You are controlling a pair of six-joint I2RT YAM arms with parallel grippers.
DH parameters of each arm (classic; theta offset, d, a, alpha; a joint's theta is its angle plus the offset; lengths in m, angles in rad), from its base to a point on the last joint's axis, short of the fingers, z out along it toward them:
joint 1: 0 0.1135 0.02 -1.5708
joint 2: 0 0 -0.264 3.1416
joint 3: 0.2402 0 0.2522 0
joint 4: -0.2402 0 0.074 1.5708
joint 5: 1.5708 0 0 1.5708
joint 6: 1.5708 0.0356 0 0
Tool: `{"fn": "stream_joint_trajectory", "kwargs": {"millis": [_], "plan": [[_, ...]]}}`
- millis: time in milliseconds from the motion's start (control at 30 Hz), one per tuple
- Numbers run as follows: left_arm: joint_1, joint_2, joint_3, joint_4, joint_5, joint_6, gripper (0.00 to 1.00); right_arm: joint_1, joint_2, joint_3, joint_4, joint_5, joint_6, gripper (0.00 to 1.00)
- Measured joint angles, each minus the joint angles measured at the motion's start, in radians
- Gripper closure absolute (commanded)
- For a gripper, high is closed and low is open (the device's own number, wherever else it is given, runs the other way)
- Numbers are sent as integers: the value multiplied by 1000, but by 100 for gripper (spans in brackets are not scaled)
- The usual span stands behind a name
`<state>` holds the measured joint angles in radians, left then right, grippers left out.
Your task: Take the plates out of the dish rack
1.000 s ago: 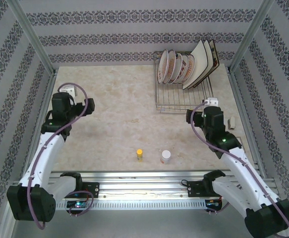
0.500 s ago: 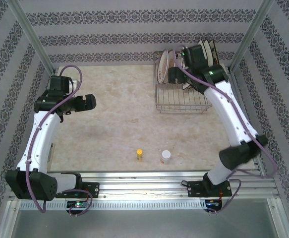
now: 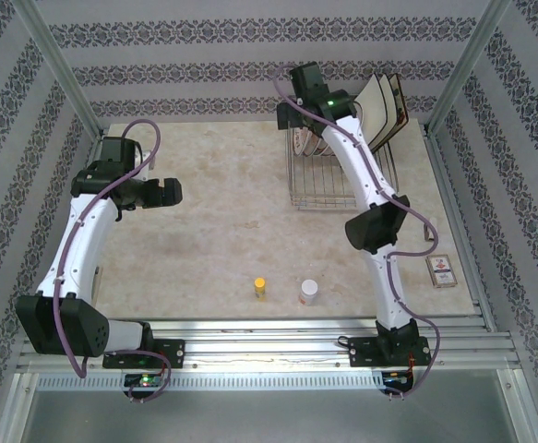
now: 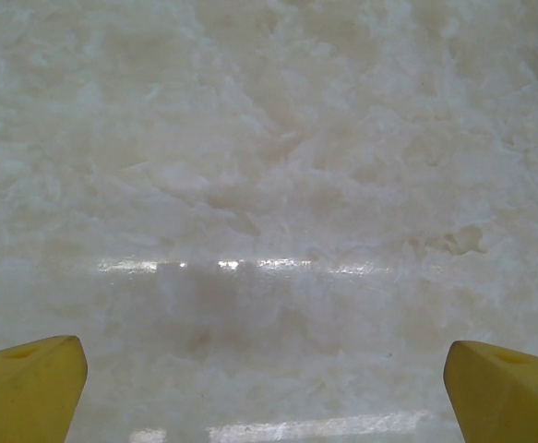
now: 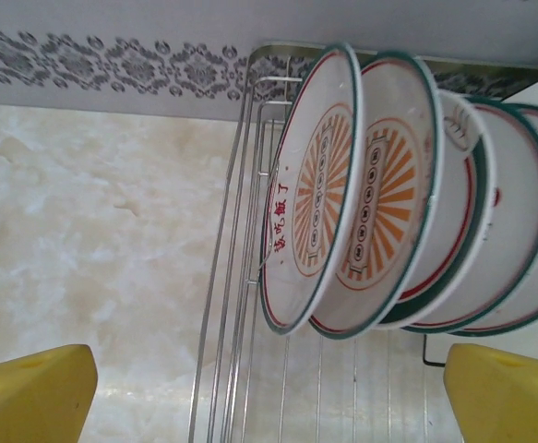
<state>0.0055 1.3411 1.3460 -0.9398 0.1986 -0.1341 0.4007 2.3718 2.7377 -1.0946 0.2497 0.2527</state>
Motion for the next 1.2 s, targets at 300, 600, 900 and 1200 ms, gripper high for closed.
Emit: {"fn": "stream_joint_trajectory", "kwargs": {"millis": [300, 600, 900, 1200], "plan": [[0, 60, 22, -9, 1, 22, 0, -53, 119, 74, 105, -12, 16, 16], [0, 62, 66, -26, 8, 33, 0, -69, 186, 82, 171, -27, 48, 23], [0, 81, 67, -79, 0, 56, 0, -69, 212, 82, 214, -36, 88, 27], [0, 173, 79, -104, -23, 82, 0, -69, 245, 84, 241, -23, 111, 39]]}}
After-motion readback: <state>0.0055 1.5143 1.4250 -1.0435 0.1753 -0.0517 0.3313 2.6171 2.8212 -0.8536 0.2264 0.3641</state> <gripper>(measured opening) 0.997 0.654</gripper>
